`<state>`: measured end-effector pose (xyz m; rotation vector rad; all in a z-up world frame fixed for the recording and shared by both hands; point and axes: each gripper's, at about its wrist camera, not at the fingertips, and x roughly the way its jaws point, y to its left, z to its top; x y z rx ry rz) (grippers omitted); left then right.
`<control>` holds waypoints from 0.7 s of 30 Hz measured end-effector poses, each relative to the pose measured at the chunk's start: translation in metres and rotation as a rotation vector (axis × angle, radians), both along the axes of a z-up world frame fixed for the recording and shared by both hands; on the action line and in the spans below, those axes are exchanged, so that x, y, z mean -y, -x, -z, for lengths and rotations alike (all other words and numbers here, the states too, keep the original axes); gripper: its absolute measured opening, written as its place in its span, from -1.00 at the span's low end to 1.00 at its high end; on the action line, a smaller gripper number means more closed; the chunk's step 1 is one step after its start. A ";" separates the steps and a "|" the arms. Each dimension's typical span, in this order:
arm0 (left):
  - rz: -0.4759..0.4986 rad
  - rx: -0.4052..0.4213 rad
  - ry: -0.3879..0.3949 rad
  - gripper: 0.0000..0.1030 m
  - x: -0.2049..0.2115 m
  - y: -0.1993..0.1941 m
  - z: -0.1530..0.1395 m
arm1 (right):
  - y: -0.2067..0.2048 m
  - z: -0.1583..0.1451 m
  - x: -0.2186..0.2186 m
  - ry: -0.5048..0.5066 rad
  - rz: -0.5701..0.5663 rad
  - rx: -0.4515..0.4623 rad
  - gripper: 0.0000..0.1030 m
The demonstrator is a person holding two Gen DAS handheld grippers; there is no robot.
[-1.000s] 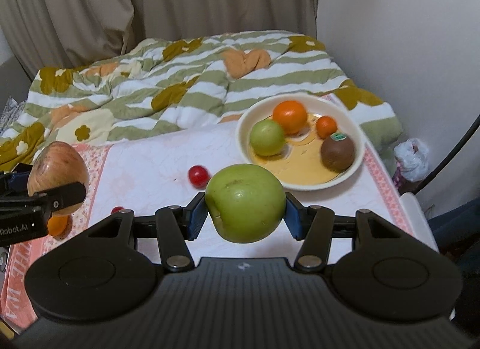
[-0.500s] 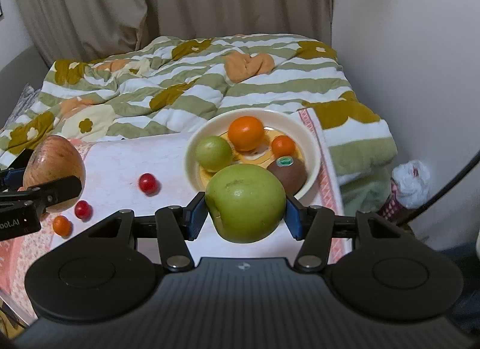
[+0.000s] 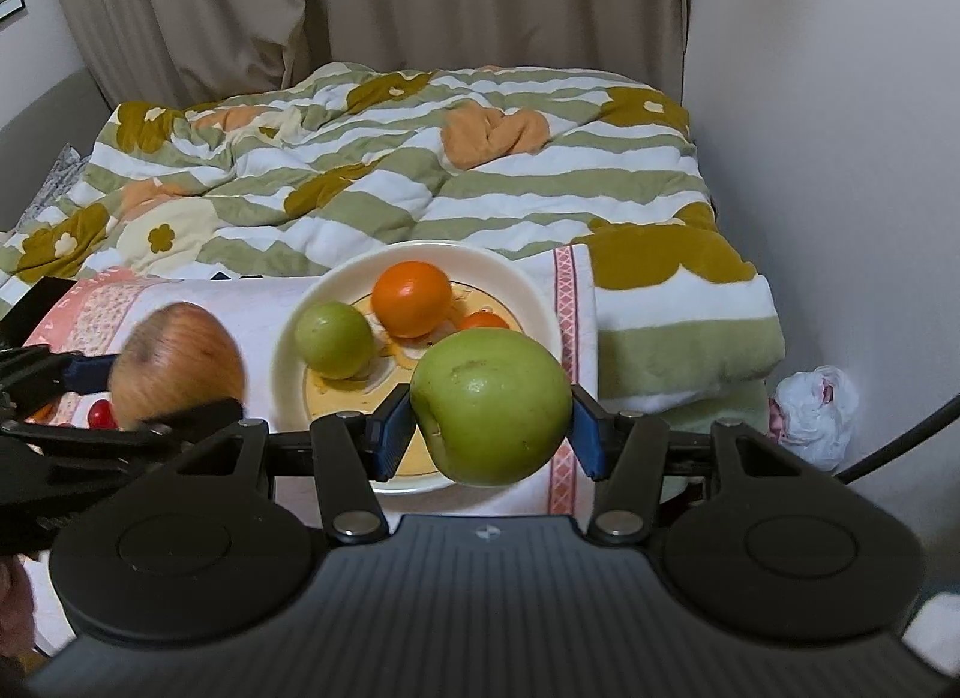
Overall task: Organize fruits
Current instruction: 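Carry the yellowish apple and green apple to the white bowl and release them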
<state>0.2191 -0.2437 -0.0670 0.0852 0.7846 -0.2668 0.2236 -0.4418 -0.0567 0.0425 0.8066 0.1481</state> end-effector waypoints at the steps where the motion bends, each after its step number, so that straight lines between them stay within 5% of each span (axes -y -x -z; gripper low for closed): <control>1: 0.011 -0.006 -0.007 0.49 0.005 -0.004 0.003 | -0.002 0.002 0.001 -0.001 0.002 -0.003 0.34; 21: 0.122 -0.114 -0.096 0.58 0.040 -0.045 0.050 | -0.033 0.018 0.025 -0.003 0.090 -0.040 0.34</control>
